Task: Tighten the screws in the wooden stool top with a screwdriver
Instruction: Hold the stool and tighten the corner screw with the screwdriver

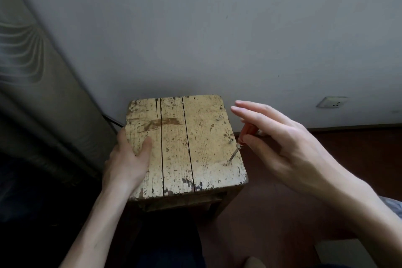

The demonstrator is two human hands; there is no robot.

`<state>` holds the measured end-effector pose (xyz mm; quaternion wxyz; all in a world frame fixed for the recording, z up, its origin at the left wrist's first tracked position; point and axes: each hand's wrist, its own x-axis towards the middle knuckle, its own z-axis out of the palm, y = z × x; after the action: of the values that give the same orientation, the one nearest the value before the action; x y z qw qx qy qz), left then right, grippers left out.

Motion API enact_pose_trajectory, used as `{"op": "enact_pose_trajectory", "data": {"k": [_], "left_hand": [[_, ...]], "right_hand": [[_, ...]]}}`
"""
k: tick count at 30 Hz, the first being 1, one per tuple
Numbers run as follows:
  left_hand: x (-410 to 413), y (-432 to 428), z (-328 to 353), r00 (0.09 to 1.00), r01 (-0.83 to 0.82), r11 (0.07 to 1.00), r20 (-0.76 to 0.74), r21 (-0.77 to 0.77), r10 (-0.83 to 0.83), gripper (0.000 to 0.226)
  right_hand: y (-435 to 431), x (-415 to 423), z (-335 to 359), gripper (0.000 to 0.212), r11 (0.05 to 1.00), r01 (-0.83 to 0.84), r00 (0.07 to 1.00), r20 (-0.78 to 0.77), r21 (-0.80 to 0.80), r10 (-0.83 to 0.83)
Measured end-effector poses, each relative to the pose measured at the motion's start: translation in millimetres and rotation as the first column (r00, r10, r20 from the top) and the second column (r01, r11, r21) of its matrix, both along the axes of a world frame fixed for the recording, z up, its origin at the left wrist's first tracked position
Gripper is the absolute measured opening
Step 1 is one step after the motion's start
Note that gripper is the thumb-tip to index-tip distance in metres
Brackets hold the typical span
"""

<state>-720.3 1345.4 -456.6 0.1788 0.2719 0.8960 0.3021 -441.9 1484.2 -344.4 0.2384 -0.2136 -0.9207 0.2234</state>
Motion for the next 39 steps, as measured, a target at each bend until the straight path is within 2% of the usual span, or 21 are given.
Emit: {"op": "enact_pose_trajectory", "data": {"k": [8,15,19,24,28,30,35,39], "left_hand": [[-0.2,0.0,-0.7,1.000,0.002,1.000,0.014,-0.017,-0.001,0.089],[-0.4,1.1,-2.3,1.000,-0.008,1.000,0.002,-0.022,0.008,0.090],[-1.6,1.0,-2.8,1.000,-0.012,1.000,-0.006,-0.015,0.012,0.088],[-1.8,0.5,-3.0,1.000,-0.009,1.000,-0.015,-0.012,0.008,0.088],[-2.2,0.3,-2.4,1.000,-0.008,1.000,-0.008,-0.010,0.008,0.087],[-2.1,0.3,-2.3,1.000,-0.012,1.000,0.001,-0.013,0.012,0.087],[-2.6,0.8,-3.4,1.000,-0.008,1.000,-0.014,-0.007,0.007,0.085],[-2.3,2.2,-4.2,1.000,-0.010,0.999,-0.018,-0.031,0.010,0.088]], "right_hand": [[3.1,-2.6,-0.2,0.041,0.998,-0.051,0.998,-0.027,-0.027,0.050],[-3.3,-8.3,-2.5,0.020,0.996,0.084,0.992,-0.093,0.037,-0.081],[-5.1,-11.7,-5.7,0.021,0.981,0.181,0.976,-0.131,0.065,-0.172],[-6.3,-10.2,-6.9,0.028,0.976,0.208,0.971,-0.133,0.071,-0.197],[-4.0,-2.4,0.3,0.048,0.998,0.068,0.998,-0.017,0.010,-0.068],[-2.7,1.7,3.5,0.052,1.000,-0.002,1.000,0.006,-0.013,0.002],[-0.8,0.3,4.3,0.045,0.999,-0.048,0.999,-0.005,-0.024,0.047],[-1.9,-4.3,0.5,0.032,1.000,0.006,0.999,-0.039,-0.003,-0.006]]}}
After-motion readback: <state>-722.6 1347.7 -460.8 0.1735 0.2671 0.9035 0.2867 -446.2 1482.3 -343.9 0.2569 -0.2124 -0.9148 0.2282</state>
